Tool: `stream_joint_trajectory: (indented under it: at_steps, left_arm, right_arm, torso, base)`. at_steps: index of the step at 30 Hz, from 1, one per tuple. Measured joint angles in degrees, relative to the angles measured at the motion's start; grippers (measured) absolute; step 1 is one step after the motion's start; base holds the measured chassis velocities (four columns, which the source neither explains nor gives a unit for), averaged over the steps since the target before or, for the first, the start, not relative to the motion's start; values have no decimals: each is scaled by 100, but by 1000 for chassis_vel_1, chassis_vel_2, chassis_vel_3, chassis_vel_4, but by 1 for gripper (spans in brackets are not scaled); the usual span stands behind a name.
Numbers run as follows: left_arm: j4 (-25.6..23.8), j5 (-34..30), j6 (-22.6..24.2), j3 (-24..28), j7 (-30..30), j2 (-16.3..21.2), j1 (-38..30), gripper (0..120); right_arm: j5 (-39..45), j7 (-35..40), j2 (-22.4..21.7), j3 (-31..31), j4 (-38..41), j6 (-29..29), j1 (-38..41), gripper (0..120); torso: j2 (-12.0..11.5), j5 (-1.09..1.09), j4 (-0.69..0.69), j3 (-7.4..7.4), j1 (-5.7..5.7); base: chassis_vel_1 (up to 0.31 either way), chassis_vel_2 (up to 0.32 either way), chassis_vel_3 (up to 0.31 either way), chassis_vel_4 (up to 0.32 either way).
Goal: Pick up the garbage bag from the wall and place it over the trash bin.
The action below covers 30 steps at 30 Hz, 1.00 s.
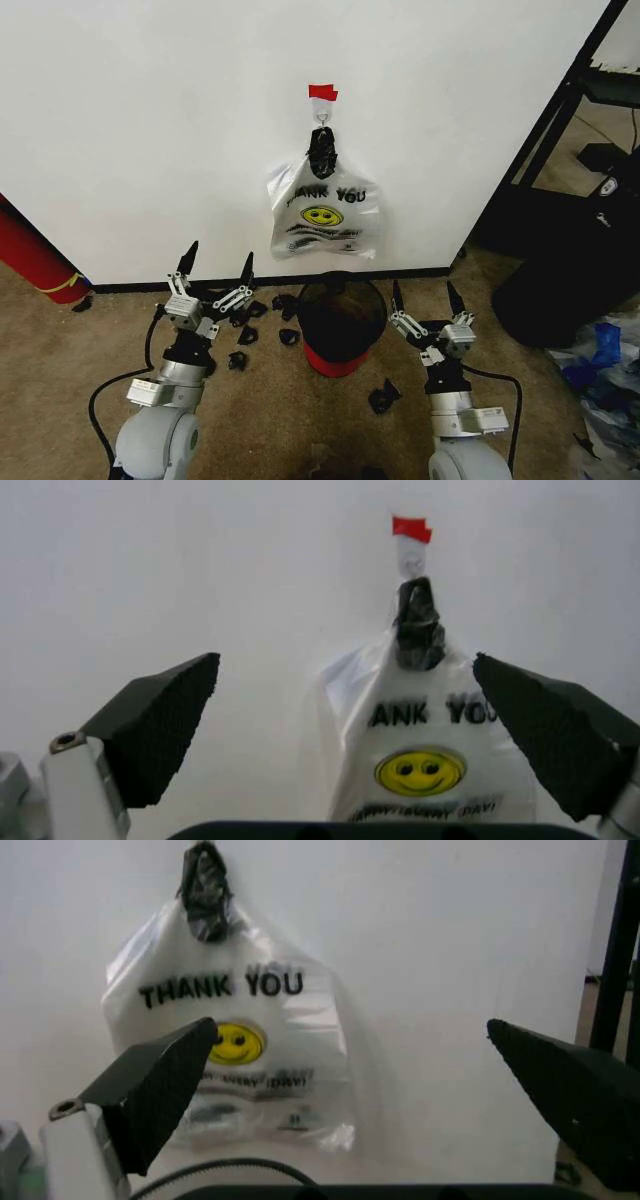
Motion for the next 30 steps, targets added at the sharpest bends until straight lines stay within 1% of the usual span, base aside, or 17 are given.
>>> stream_joint_trajectory:
  at_steps: [4,8,11,14,18,27,30]
  left_arm:
    - [27,-107,83,47,-126,5,28,100]
    - [10,-97,144,84,-228,-10,41,100]
    - [10,76,198,162,-603,-6,45,100]
    - [-20,94,317,189,-786,9,96,100]
    - [-32,76,359,180,-806,39,100,100]
    - [-72,-271,614,152,-815,201,48,100]
    - [-72,-293,609,157,-777,205,58,100]
  right_arm:
    - [-332,-26,-11,44,11,-41,-84,100]
    - [-482,-27,-23,40,38,-39,-126,100]
    - [-499,-37,-21,41,53,-28,-112,100]
    - [-499,-65,-18,85,26,-16,-65,100]
    - [-494,-90,-18,82,20,-5,-86,100]
    - [-449,-122,52,63,-35,35,-23,100]
    - [-156,-130,40,9,-111,-60,165,100]
  torso:
    - [0,0,0,0,0]
    - [0,0,0,0,0]
    - [0,0,0,0,0]
    - [0,0,1,0,0]
    - [0,0,0,0,0]
    - [0,0,0,0,0]
    - [0,0,0,0,0]
  base:
    - [0,0,0,0]
    - [0,0,0,0]
    - [0,0,0,0]
    - [0,0,0,0]
    - [0,0,0,0]
    - [0,0,0,0]
    - [0,0,0,0]
